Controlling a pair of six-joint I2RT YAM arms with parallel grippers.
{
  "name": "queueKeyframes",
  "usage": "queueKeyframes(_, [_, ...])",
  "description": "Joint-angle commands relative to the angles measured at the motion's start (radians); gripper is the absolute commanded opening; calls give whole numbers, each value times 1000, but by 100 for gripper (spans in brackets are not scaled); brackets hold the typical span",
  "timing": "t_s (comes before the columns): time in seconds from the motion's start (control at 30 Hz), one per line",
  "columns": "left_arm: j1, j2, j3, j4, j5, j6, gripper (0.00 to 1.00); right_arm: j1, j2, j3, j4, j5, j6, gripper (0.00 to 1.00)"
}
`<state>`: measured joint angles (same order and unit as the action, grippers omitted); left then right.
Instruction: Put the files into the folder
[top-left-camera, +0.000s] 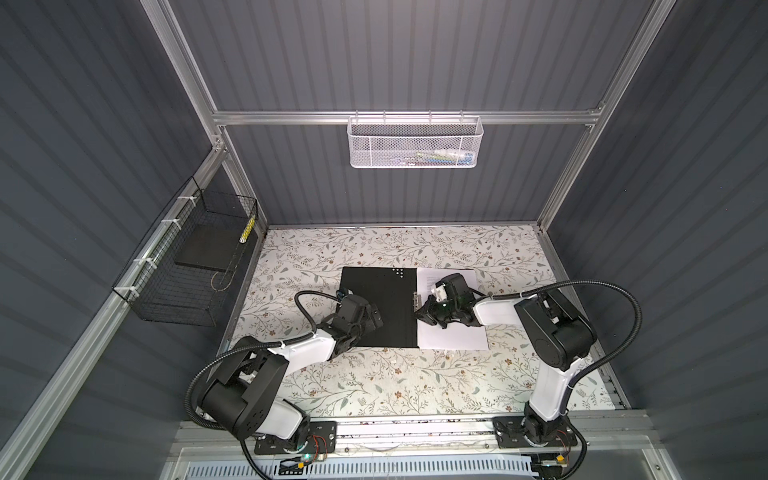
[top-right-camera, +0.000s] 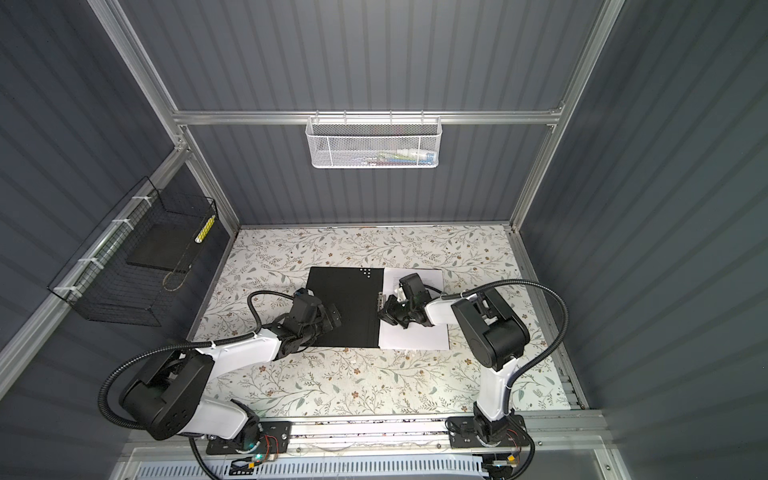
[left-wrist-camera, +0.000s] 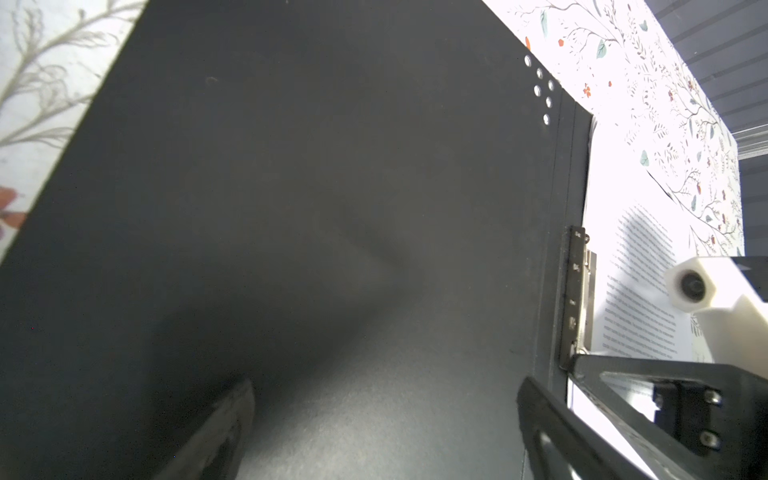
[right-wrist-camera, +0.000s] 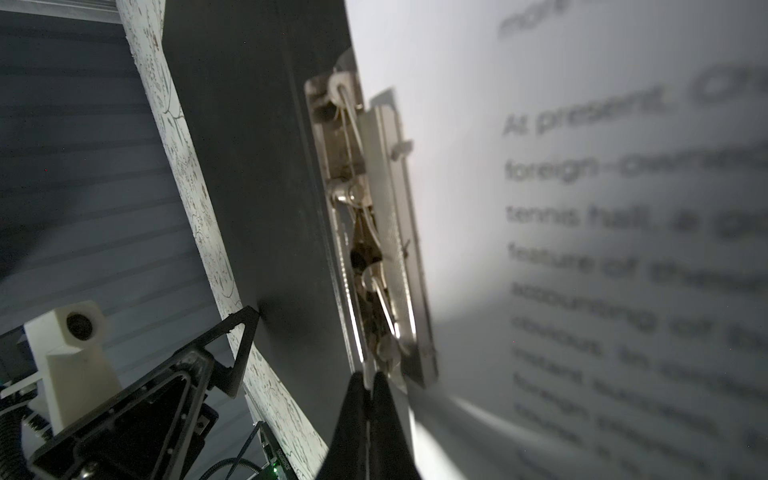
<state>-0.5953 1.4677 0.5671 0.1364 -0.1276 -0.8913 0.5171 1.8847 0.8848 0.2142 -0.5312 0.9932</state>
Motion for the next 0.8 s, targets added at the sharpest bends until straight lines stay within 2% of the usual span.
queueKeyframes(0.0, [-15,58,-85,-270,80,-35,100,16,24,-18,-203,37,6,0])
queueKeyframes(0.27, [-15,61,-86,-267,83,-34,100,14,27,-37,-161,5,24,0])
queueKeyframes(0.43, [-15,69,-82,-266,86,-37,100,13,1,-34,-174,18,9,15])
queueKeyframes(0.77, [-14,58,-82,-276,82,-36,100,4,1,-51,-143,-3,31,28])
